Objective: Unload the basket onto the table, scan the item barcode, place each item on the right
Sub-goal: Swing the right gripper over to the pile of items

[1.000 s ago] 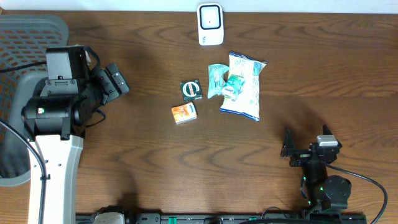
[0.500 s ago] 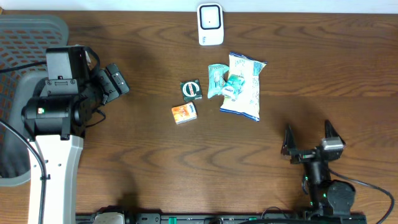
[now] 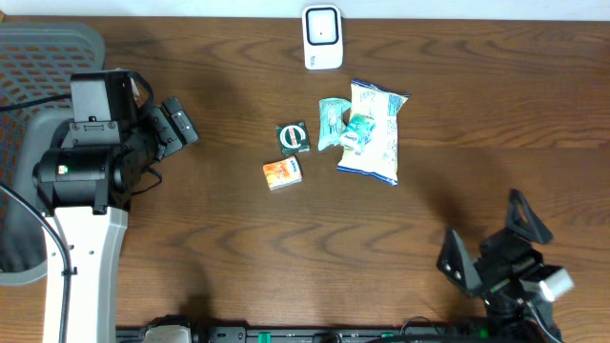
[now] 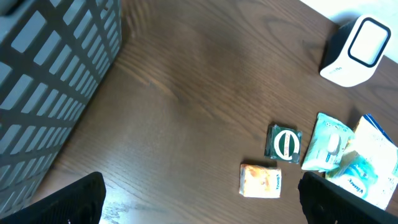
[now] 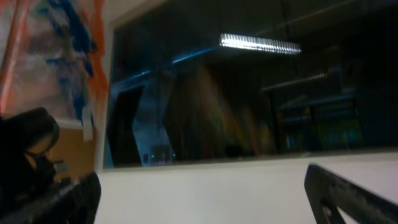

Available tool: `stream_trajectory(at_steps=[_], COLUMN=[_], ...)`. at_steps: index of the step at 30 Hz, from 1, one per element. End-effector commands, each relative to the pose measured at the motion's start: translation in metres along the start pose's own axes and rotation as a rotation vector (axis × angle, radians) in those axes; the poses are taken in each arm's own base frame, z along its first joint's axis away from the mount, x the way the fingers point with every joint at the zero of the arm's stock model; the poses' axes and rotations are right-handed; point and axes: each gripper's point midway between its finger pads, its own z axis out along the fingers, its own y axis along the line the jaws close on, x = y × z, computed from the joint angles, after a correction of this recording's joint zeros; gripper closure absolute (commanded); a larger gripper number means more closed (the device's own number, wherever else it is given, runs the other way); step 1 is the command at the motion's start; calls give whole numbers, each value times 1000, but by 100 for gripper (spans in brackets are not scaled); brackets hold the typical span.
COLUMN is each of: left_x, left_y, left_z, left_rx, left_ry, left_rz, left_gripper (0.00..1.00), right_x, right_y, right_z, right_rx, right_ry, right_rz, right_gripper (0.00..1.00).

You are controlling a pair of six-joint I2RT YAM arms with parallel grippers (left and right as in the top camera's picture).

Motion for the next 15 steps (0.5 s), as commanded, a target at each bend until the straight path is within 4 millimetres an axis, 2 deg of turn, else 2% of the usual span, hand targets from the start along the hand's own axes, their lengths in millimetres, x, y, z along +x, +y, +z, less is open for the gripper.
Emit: stream_trajectory(at_steps=[1,6,10,12,15], left_x=[-4,-4,-4,-4,-4], left_y=[2,2,2,2,2], left_z=[-2,-2,-2,-2,-2], left_rx=[-8,-8,-8,-8,-8], left_ry=[-13,-13,-13,-13,-13], left_rz=[8,8,8,8,8], left_gripper=[2,2,2,2,2], right_x=[-29,-33,-40,-37,-17], right_y=[-9,-13,1,2,0], right_z=[7,38,79,103,139], right_rx=[75,87,-48,-104,-207], right_ry=[-85,36,113,163,298], right_rz=[44,-36,-122,-151,-119], right_gripper=[1,1,1,1,1])
